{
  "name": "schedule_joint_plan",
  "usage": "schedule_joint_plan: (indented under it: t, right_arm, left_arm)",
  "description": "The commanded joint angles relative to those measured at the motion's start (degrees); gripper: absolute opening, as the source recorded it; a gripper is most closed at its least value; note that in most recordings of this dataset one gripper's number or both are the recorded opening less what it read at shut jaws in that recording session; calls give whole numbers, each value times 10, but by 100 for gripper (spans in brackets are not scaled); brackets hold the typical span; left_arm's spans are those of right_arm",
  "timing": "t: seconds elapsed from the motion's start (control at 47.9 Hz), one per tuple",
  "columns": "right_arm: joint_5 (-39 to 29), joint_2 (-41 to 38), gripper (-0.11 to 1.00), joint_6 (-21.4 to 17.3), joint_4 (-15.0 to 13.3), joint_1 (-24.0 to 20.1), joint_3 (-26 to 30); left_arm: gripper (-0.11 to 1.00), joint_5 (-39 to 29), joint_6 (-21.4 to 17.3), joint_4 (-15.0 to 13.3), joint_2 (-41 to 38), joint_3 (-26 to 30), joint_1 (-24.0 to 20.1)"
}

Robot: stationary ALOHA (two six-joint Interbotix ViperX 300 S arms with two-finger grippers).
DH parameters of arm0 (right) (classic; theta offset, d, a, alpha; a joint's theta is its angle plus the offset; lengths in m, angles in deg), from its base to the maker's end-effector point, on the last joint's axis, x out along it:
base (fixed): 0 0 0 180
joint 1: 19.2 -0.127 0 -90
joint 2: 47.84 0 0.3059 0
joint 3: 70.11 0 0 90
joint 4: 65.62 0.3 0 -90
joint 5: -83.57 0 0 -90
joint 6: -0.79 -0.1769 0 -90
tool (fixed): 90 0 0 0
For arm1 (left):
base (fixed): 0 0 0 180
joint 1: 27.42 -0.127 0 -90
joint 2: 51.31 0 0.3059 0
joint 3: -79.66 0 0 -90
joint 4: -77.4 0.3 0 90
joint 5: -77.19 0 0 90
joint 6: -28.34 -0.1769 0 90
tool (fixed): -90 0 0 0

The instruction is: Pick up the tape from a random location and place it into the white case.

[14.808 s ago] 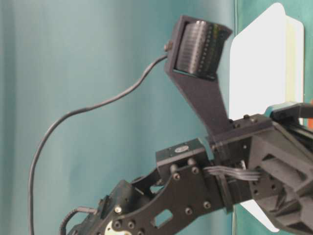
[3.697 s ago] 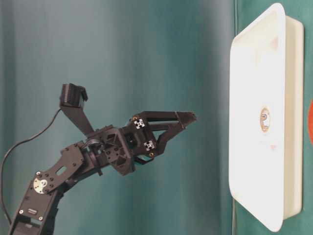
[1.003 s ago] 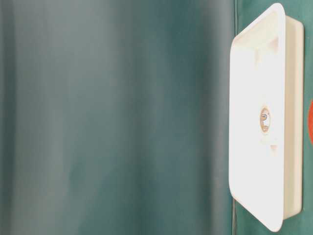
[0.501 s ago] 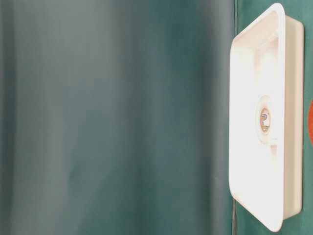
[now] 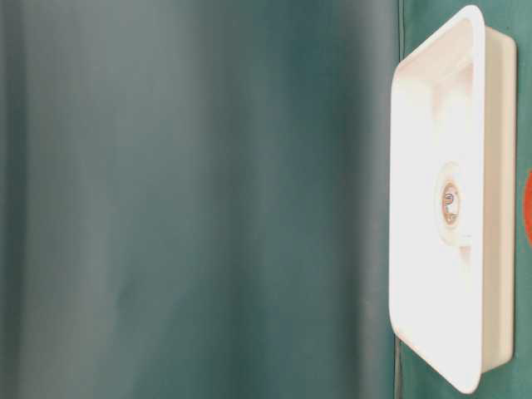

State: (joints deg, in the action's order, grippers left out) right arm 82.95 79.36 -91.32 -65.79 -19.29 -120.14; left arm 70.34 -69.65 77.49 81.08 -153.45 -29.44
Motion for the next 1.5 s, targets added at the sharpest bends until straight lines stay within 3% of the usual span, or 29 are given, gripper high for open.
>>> schedule_joint_plan:
  t: [0.0,0.397,1.086,1.483]
  right_arm:
    - [2,-3,91,-1,3,0,16]
    - [18,-48,91,-2,4,0,39]
    - [42,-269,91,1,3,1,200]
    - [5,-310,91,-1,4,6,238]
  left_arm:
    - [86,6,1,0,-2,8,0]
    - [86,6,1,-1,-3,8,0]
    - [86,9,11,0,-9,8,4]
    - [86,8,11,-1,-9,8,5]
